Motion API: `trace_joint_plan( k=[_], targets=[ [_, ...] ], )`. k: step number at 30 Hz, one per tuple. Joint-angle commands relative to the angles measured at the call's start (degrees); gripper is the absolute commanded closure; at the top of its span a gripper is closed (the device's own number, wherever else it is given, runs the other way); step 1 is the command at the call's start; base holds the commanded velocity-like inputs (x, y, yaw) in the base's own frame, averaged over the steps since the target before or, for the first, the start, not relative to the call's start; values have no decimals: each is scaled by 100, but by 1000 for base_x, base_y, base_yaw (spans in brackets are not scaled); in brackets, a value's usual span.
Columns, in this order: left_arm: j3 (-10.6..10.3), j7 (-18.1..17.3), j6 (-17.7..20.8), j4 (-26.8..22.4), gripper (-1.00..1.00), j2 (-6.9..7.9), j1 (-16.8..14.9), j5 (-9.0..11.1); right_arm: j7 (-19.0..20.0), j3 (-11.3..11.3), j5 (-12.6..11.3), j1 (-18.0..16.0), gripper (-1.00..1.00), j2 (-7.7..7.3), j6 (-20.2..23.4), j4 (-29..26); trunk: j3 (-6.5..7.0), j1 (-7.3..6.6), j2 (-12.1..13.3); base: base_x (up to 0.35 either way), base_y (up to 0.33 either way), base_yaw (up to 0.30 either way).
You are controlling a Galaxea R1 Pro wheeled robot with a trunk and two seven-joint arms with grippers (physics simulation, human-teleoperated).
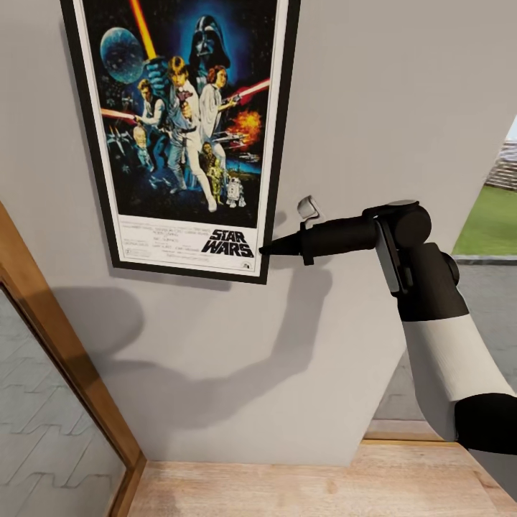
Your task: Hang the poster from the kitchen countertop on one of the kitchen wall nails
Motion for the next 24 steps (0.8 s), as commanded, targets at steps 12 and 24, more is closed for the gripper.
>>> trace_joint_plan(
  k=[12, 24],
  targets=[
    [-50, 19, -22, 1, -100, 1, -4, 45, 22, 2, 8, -7, 100, -3, 55, -5, -13, 3, -13, 0, 0, 0],
    [-50, 24, -19, 1, -100, 0, -4, 44, 22, 3, 8, -8, 100, -3, 54, -10, -13, 3, -13, 0, 0, 0]
  ],
)
